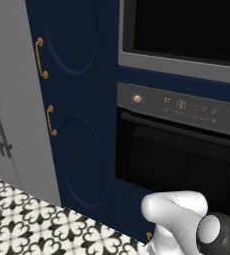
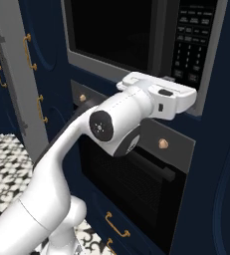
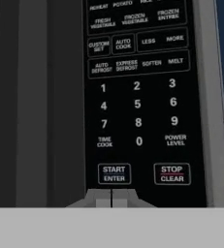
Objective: Pick the cucumber from the sink and place it in the bowl. Then pick the bowl and place it in the microwave. Then close the microwave door and press the start button.
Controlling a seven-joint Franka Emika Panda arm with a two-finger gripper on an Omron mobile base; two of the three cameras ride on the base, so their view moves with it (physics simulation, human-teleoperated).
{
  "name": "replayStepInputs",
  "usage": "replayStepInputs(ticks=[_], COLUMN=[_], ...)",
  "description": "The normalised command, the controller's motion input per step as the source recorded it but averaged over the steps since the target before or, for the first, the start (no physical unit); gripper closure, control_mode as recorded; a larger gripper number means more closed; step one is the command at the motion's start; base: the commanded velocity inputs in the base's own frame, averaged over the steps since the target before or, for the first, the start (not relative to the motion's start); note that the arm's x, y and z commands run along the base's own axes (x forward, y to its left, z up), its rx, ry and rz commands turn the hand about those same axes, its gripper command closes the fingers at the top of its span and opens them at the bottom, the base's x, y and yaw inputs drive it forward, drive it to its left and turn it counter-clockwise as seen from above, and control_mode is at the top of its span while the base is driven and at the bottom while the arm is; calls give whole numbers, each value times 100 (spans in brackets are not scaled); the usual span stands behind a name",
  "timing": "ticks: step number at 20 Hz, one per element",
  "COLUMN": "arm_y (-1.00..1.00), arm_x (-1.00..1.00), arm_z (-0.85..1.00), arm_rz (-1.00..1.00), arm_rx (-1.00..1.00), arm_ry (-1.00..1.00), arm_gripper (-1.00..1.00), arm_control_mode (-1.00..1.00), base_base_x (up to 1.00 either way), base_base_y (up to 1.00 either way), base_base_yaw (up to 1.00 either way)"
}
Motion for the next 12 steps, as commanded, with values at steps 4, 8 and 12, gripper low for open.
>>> replayStepInputs(ticks=[4, 8, 12], arm_y=[-17, -16, -3], arm_x=[16, 14, 15], arm_z=[0, 0, 0], arm_rz=[0, 0, 0], arm_rx=[2, 3, 0], arm_ry=[0, 0, 0], arm_gripper=[100, 100, 100], arm_control_mode=[-100, -100, -100], base_base_x=[0, 0, 0], base_base_y=[0, 0, 0], base_base_yaw=[0, 0, 0])
